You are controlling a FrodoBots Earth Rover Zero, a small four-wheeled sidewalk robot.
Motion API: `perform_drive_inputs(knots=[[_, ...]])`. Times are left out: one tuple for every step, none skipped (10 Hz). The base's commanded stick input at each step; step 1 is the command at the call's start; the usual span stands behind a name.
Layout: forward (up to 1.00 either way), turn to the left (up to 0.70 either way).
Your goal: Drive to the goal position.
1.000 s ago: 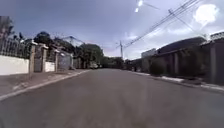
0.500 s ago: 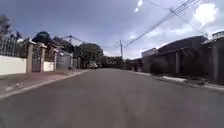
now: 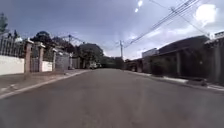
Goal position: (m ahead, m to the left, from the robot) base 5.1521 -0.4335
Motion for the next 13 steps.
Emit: perform_drive_inputs(knots=[[0.45, 0.0], [0.45, 0.0], [0.45, 0.0], [0.45, 0.0], [0.45, 0.0], [0.45, 0.0], [0.45, 0.0], [0.45, 0.0], [0.45, 0.0], [0.45, 0.05], [0.45, 0.27], [0.45, 0.27], [0.45, 0.27]])
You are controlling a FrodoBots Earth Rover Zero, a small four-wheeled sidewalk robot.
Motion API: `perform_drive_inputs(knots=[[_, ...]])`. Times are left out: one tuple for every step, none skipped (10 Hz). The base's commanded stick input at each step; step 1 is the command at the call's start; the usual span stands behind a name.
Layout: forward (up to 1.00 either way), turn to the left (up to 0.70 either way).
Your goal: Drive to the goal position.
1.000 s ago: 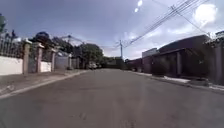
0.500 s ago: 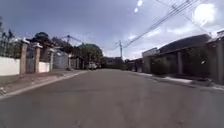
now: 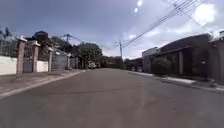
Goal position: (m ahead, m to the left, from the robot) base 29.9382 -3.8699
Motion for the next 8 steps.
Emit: perform_drive_inputs(knots=[[0.45, 0.27], [0.45, 0.27], [0.45, 0.27], [0.45, 0.27], [0.45, 0.27], [0.45, 0.0], [0.45, 0.0], [0.45, 0.0]])
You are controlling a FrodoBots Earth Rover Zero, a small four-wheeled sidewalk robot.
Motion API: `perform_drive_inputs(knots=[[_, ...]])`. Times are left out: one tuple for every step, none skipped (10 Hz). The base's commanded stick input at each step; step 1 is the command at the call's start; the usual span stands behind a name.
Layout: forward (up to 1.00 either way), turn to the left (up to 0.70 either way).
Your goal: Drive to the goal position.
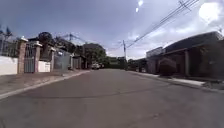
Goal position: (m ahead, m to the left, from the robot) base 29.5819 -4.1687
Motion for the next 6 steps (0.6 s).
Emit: perform_drive_inputs(knots=[[0.45, 0.0], [0.45, 0.0], [0.45, 0.0], [0.45, 0.0], [0.45, 0.0], [0.45, 0.0]])
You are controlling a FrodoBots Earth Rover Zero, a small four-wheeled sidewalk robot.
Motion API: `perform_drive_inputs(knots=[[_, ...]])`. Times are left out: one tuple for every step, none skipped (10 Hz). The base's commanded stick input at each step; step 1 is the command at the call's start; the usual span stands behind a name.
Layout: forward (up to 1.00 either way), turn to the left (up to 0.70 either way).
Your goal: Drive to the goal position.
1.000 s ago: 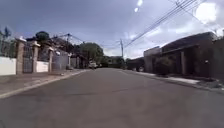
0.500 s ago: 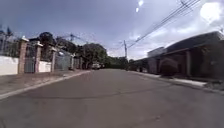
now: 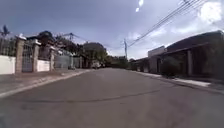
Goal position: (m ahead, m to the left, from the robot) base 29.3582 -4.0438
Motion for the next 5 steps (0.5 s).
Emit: perform_drive_inputs(knots=[[0.45, 0.0], [0.45, 0.0], [0.45, 0.0], [0.45, 0.0], [0.45, 0.0]])
